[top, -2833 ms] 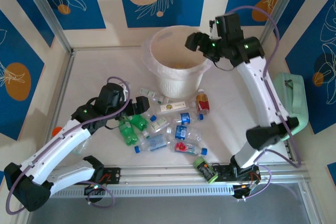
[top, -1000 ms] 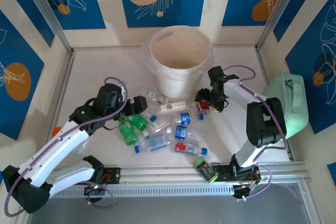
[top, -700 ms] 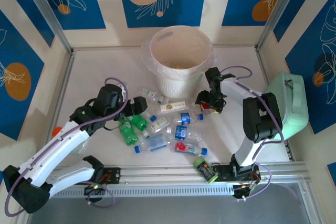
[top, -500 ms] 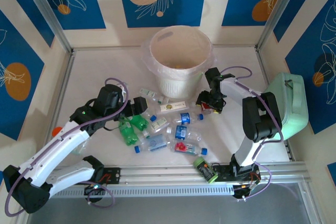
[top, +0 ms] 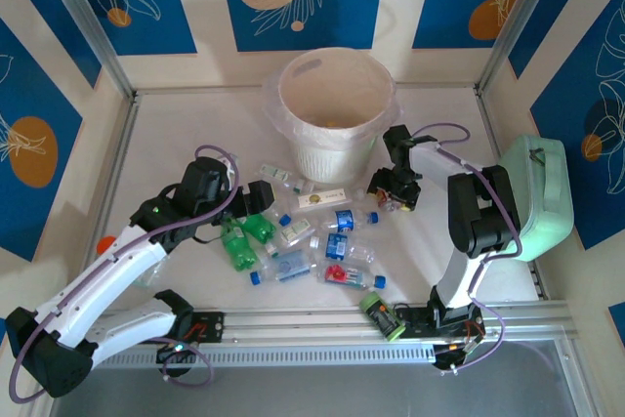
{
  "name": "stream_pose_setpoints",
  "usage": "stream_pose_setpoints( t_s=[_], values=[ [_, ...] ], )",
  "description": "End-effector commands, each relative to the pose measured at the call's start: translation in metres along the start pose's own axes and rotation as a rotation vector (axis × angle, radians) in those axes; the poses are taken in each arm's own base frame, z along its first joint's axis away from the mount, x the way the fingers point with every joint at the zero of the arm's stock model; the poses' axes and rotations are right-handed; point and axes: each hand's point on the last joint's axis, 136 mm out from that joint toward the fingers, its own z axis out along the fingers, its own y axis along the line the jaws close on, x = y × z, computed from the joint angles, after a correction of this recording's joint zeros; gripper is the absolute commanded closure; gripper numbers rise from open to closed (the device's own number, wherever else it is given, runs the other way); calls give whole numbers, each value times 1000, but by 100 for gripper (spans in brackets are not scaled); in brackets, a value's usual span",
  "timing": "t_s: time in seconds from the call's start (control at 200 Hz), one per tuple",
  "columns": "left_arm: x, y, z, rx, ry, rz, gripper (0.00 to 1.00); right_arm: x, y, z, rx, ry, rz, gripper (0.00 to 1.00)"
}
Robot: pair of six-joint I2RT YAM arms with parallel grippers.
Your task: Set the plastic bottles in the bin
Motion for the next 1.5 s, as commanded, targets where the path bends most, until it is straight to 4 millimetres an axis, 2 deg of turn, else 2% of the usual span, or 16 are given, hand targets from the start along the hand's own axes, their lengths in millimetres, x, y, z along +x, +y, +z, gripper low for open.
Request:
stream_pose_setpoints(
  t_s=[0.0, 0.315, 0.465, 0.645, 0.915, 1.12, 1.286, 1.496],
  values=[
    [-1, -1, -1, 14, -3, -18, 6, -3, -3, 0, 15, 8, 10, 23],
    [-2, -2, 0, 17, -5, -18, 6, 6, -8, -5, -1, 2, 16, 30],
    [-4, -5, 1, 21, -2, -17, 6, 18, -12, -21, -31, -28, 25, 31],
    [-7, -7, 3, 25, -1, -16, 6, 34, -19, -49, -87, -85, 36, 31],
    [-7, -11, 5, 38, 3, -21, 7, 61, -22, -110, -212, -212, 23, 32],
    [-5, -9, 7, 37, 4, -27, 7, 70, -20, -168, -317, -323, 5, 32],
    [-5, -9, 6, 42, 2, -31, 7, 75, -8, -213, -409, -403, -34, 33],
    [0, -4, 4, 34, 5, -34, 7, 72, 20, -276, -533, -508, -123, 33]
  ],
)
